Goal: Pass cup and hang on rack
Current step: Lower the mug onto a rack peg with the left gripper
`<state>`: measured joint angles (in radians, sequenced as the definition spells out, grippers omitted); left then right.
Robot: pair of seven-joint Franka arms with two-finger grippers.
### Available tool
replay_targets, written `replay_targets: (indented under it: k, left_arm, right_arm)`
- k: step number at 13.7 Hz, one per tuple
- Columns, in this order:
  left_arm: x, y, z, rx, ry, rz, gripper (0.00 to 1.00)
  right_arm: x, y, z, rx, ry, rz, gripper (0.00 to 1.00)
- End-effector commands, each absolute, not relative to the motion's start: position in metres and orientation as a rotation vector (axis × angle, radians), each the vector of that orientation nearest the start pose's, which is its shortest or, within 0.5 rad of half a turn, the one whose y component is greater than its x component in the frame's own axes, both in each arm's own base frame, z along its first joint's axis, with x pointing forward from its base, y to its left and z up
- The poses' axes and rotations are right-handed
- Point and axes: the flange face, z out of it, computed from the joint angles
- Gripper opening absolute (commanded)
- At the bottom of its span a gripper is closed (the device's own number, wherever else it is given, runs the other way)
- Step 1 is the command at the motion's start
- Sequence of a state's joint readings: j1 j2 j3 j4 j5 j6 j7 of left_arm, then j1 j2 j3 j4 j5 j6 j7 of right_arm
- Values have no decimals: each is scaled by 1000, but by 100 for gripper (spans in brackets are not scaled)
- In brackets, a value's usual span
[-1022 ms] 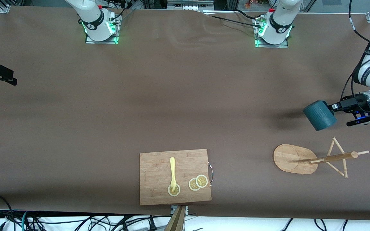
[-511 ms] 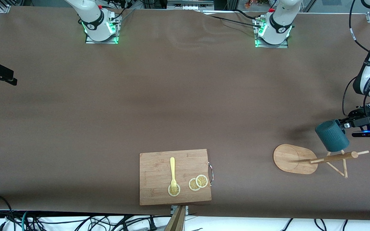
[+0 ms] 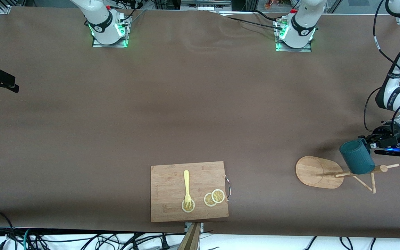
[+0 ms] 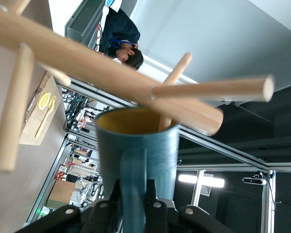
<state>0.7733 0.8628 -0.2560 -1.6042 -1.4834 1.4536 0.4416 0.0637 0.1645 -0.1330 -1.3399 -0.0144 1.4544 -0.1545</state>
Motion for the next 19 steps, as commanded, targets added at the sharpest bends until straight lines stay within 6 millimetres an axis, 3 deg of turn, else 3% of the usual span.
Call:
replay_targets:
  k: [1, 3, 7, 11, 12, 14, 16, 19]
  left_arm:
    - [613, 261, 200, 1213, 585, 52, 100]
    - [611, 262, 204, 1294, 557, 25, 100]
    - [611, 277, 250, 1613, 444, -38, 100]
    - [597, 280, 313, 1964, 359, -148, 100]
    - [598, 270, 328, 2063, 320, -190, 100]
    - [612, 235, 371, 2297, 180, -244, 100]
    - [625, 188, 415, 2468, 93, -286, 100]
    - [639, 76, 459, 2798, -97, -371, 100]
  right_arm:
    - [591, -33, 633, -3178, -140, 66, 100]
    - [591, -32, 632, -3177, -145, 68, 100]
    - [591, -30, 632, -3176, -145, 68, 100]
    - [591, -31, 632, -3176, -145, 68, 100]
    - [591, -32, 632, -3177, -145, 69, 100]
    - [591, -32, 632, -3177, -142, 69, 100]
    - [591, -32, 632, -3177, -142, 69, 100]
    - [591, -32, 632, -3177, -142, 69, 100]
